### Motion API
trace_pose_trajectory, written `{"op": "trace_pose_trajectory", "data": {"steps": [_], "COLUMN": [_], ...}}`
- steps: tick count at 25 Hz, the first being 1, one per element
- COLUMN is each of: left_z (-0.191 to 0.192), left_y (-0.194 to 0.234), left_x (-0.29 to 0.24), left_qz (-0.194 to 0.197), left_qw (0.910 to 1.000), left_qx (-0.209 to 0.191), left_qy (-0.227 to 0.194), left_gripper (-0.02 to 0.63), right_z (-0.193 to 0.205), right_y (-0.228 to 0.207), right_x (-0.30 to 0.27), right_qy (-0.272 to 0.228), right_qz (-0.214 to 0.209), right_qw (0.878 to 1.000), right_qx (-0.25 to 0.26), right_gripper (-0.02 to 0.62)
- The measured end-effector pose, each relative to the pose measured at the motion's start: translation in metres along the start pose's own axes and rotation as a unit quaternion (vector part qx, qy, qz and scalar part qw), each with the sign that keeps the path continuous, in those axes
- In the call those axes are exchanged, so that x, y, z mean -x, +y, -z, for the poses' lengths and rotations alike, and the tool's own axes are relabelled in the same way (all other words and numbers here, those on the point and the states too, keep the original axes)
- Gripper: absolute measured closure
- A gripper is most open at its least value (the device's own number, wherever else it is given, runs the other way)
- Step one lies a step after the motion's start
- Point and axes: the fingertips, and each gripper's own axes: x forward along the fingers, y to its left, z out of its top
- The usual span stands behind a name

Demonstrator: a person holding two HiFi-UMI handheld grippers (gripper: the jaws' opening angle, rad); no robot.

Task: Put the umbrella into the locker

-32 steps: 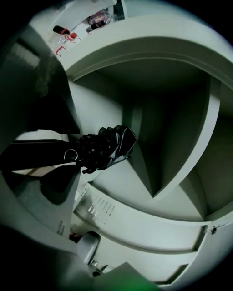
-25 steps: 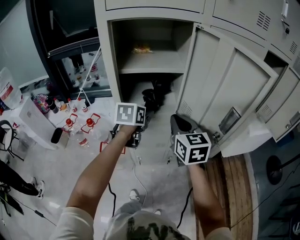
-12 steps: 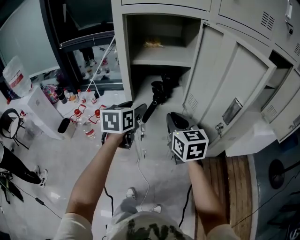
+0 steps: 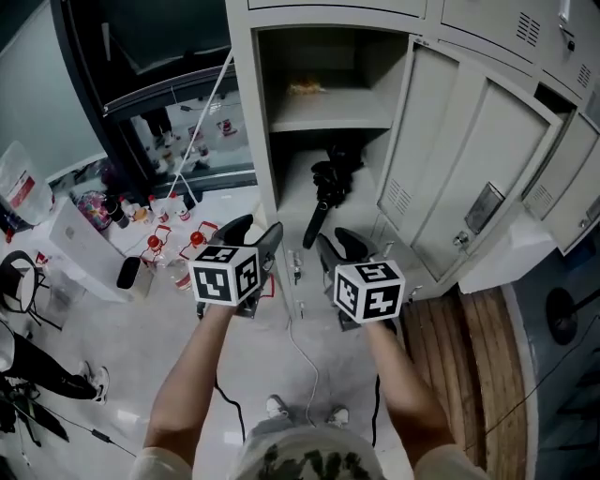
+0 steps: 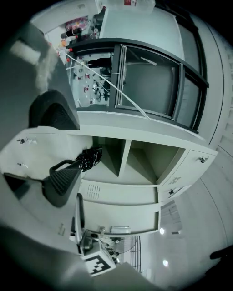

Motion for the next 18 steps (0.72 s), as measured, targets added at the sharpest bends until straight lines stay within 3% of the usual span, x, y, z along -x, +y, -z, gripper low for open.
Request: {"op": "trace_pose_trajectory", "data": {"steps": [7,11,14,18], "left_z": [0.005,0.008,0.009,0.016], "left_y": [0.014,0.022,0.032,0.044], "left_x": [0.008,0.013,0.015,0.014], "left_qz": [0.043,0.072,0.084,0.098], "left_qw": [0.9988,0.9966,0.9954,0.9939], "left_qx": [-0.025,-0.039,-0.046,-0.05], "left_qy": [0.0,0.004,0.006,0.013], "left_gripper": [0.33,0.33,0.33,0.33], "right_z": [0.024,0.039,0.047,0.047], "right_y": [0.01,0.004,0.002,0.001], "right_x": [-0.025,-0.038,-0.049,-0.059], "right_qy": [-0.005,-0.015,-0.024,-0.031], "right_qz": [0.051,0.1,0.122,0.154], "right_qw": [0.997,0.992,0.988,0.986], "right_qx": [-0.051,-0.077,-0.094,-0.064], "right_gripper": [0.37,0.327,0.324,0.344]}}
